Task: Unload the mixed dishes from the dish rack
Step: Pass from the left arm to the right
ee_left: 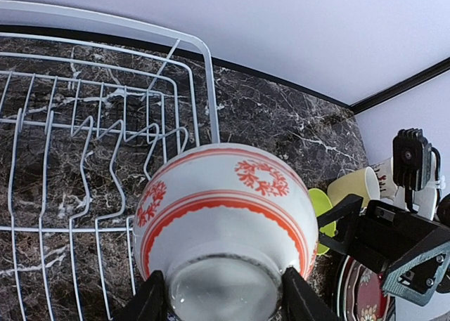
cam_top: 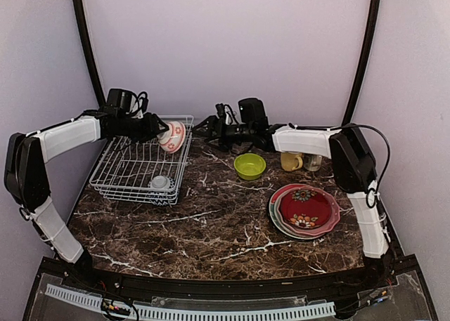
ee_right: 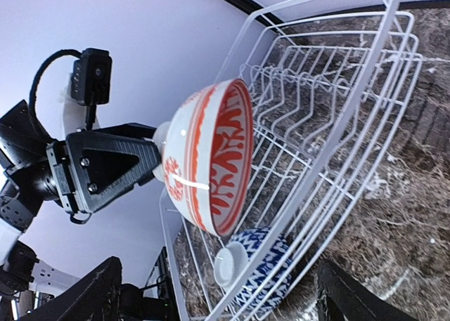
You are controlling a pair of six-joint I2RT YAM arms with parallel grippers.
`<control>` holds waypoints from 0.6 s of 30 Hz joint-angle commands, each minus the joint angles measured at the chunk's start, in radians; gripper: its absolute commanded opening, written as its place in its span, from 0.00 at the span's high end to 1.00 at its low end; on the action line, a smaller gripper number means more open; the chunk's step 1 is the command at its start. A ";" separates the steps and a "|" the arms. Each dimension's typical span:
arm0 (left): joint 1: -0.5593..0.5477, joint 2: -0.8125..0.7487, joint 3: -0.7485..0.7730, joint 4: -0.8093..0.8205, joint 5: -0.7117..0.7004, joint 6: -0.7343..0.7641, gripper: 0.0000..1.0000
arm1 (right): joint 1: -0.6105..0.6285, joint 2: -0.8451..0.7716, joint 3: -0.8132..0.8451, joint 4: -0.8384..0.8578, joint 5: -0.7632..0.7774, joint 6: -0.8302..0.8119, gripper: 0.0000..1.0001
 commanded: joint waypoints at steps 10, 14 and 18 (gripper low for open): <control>-0.058 -0.069 -0.018 0.102 0.104 -0.047 0.78 | 0.012 0.159 0.158 0.357 -0.248 0.174 0.13; -0.072 -0.064 -0.025 0.119 0.118 -0.059 0.78 | 0.014 0.182 0.145 0.499 -0.289 0.261 0.26; -0.079 -0.055 -0.041 0.162 0.153 -0.087 0.78 | 0.017 0.192 0.136 0.593 -0.313 0.317 0.46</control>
